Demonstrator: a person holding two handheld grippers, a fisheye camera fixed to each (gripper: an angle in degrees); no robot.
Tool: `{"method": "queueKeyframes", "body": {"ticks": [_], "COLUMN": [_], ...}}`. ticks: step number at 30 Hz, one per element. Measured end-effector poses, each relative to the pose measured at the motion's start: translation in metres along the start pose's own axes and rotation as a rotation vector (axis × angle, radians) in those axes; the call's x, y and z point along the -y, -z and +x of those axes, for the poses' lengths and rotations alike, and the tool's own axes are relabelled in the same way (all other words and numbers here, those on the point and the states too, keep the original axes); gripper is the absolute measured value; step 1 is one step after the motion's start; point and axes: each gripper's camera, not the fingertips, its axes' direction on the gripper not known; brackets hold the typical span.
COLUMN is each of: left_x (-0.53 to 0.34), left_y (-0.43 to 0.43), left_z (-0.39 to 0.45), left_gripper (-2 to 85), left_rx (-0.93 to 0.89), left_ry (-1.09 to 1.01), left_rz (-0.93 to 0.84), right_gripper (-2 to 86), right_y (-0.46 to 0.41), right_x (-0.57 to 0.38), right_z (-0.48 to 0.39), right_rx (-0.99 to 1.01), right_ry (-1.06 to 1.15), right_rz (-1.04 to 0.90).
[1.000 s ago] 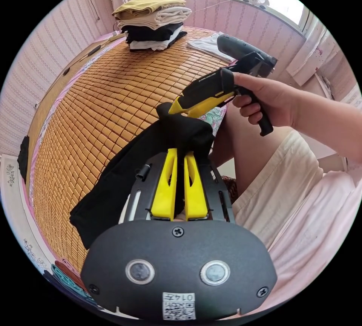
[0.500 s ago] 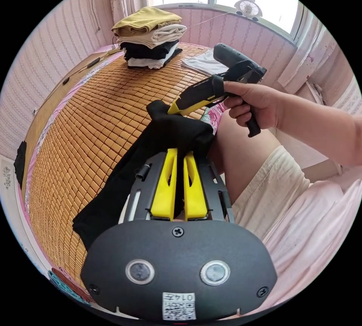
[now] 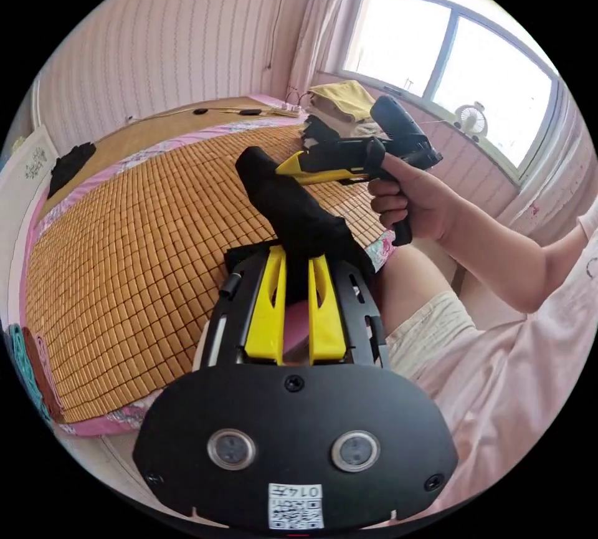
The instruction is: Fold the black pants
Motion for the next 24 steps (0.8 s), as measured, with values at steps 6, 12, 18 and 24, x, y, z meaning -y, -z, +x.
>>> {"method": "queueKeyframes", "body": {"ticks": [6, 12, 18, 24], "left_x": [-0.068, -0.063, -0.059, -0.073], "left_y": [-0.02, -0.076, -0.1, -0.138], "left_z": [-0.07, -0.09, -0.122, -0.126], "left_gripper": [6.6, 8.9, 12.2, 11.3], "left_rx": [0.034, -0.007, -0.017, -0.037], "left_ry": [0.219, 0.238, 0.28, 0.261], "left_rz": [-0.122, -0.16, -0.147, -0.29], "right_gripper": [0.4, 2.6, 12.9, 11.0], "right_y": [-0.092, -0.106, -0.051, -0.079], "right_x": [-0.031, -0.082, -0.089, -0.084], "right_z": [0.004, -0.004, -0.006, 0.029], "right_rx": [-0.339, -0.513, -0.594, -0.46], "right_ry": [-0.015, -0.017, -0.136, -0.259], "right_rz": [-0.251, -0.345, -0.025, -0.116]}}
